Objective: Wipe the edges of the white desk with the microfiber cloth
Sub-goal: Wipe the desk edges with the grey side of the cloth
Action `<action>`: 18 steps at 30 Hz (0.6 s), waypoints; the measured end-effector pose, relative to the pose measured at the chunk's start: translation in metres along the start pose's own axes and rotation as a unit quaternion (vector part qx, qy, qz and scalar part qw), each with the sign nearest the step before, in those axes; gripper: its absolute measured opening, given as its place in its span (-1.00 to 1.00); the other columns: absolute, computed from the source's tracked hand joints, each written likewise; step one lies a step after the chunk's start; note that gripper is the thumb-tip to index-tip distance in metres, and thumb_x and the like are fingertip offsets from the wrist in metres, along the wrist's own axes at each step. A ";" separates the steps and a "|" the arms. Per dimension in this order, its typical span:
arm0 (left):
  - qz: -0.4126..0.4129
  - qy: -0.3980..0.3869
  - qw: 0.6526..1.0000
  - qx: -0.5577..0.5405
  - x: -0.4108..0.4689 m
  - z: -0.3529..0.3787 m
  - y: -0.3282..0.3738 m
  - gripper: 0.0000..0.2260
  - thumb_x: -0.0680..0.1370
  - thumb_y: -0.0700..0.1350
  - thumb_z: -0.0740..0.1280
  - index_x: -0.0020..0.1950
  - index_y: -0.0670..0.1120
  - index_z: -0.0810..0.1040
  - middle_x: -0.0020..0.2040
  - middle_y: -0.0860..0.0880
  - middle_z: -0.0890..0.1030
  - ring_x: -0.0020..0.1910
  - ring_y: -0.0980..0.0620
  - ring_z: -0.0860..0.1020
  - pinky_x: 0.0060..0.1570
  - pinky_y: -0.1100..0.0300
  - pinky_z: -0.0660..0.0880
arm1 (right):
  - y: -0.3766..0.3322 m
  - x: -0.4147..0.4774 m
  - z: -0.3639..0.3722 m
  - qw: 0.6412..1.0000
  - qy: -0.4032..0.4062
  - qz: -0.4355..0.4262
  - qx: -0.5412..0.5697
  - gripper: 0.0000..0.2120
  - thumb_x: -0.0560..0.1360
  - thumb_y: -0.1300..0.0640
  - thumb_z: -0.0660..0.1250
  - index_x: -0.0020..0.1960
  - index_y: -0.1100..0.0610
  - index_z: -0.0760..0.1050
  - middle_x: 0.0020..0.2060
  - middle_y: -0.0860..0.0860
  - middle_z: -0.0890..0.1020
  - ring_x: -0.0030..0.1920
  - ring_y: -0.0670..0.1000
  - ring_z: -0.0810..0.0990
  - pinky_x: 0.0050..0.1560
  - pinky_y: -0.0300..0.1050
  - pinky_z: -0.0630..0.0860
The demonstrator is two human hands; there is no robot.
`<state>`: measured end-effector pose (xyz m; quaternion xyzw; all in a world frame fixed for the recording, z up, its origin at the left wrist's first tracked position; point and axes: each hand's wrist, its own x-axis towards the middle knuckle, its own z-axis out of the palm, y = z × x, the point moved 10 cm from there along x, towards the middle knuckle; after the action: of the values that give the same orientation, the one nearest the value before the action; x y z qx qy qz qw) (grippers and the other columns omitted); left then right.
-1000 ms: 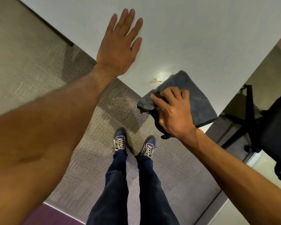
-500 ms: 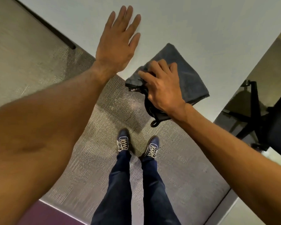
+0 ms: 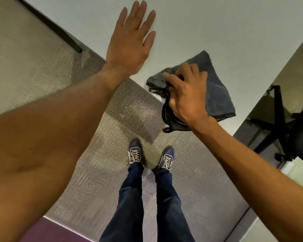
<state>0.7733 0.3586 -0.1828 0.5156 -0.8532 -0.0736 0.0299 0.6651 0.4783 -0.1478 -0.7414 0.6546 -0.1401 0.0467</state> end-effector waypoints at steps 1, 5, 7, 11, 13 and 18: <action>0.001 -0.003 1.000 0.003 0.000 0.000 0.000 -0.48 0.73 0.11 -0.20 0.67 -0.04 0.03 0.67 -0.10 0.03 0.65 -0.04 -0.04 0.61 -0.05 -0.06 | 0.001 -0.009 -0.003 0.999 -0.015 -0.047 0.000 -0.64 0.35 0.29 0.39 0.13 0.16 0.69 -0.08 0.19 0.61 -0.08 0.25 0.57 -0.13 0.07 0.35; -0.007 0.000 1.000 -0.008 0.002 0.000 -0.001 -0.49 0.73 0.10 -0.17 0.66 -0.04 0.05 0.67 -0.09 0.04 0.65 -0.03 -0.04 0.61 -0.05 -0.07 | 0.034 -0.009 -0.014 0.997 -0.015 -0.074 -0.016 -0.61 0.37 0.25 0.27 0.13 0.13 0.70 -0.12 0.20 0.61 -0.12 0.28 0.56 -0.18 0.10 0.36; -0.008 0.007 1.000 -0.005 0.002 0.001 -0.002 -0.47 0.73 0.13 -0.17 0.66 -0.04 0.06 0.66 -0.09 0.05 0.65 -0.03 -0.02 0.61 -0.04 -0.06 | 0.050 0.009 -0.013 0.999 0.018 0.045 -0.002 -0.62 0.34 0.24 0.23 0.06 0.14 0.71 -0.14 0.20 0.58 -0.13 0.29 0.55 -0.20 0.04 0.28; -0.004 0.021 1.000 -0.005 0.001 0.000 -0.002 -0.43 0.72 0.20 -0.14 0.65 -0.05 0.11 0.66 -0.11 0.09 0.64 -0.05 0.01 0.60 -0.05 -0.04 | 0.026 0.007 -0.007 0.992 0.056 0.117 -0.005 -0.65 0.29 0.32 0.30 0.01 0.17 0.69 -0.12 0.20 0.59 -0.10 0.27 0.55 -0.19 0.02 0.27; 0.000 0.021 1.000 -0.007 0.002 -0.001 -0.001 -0.43 0.72 0.22 -0.12 0.65 -0.05 0.12 0.66 -0.11 0.10 0.64 -0.05 0.02 0.60 -0.05 -0.04 | 0.008 -0.010 -0.005 1.000 0.012 -0.016 0.006 -0.65 0.32 0.32 0.34 0.07 0.19 0.69 -0.12 0.21 0.60 -0.12 0.27 0.56 -0.20 0.07 0.35; 0.003 0.032 0.999 -0.012 0.003 -0.001 -0.001 -0.44 0.72 0.21 -0.09 0.65 -0.05 0.13 0.66 -0.12 0.10 0.64 -0.05 0.02 0.61 -0.04 -0.05 | 0.061 0.009 -0.016 0.998 -0.032 -0.044 -0.005 -0.66 0.38 0.24 0.29 0.09 0.18 0.70 -0.12 0.23 0.59 -0.08 0.31 0.55 -0.19 0.20 0.46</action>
<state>0.7730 0.3554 -0.1822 0.5144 -0.8526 -0.0671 0.0631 0.6034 0.4629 -0.1462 -0.7738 0.6203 -0.1145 0.0578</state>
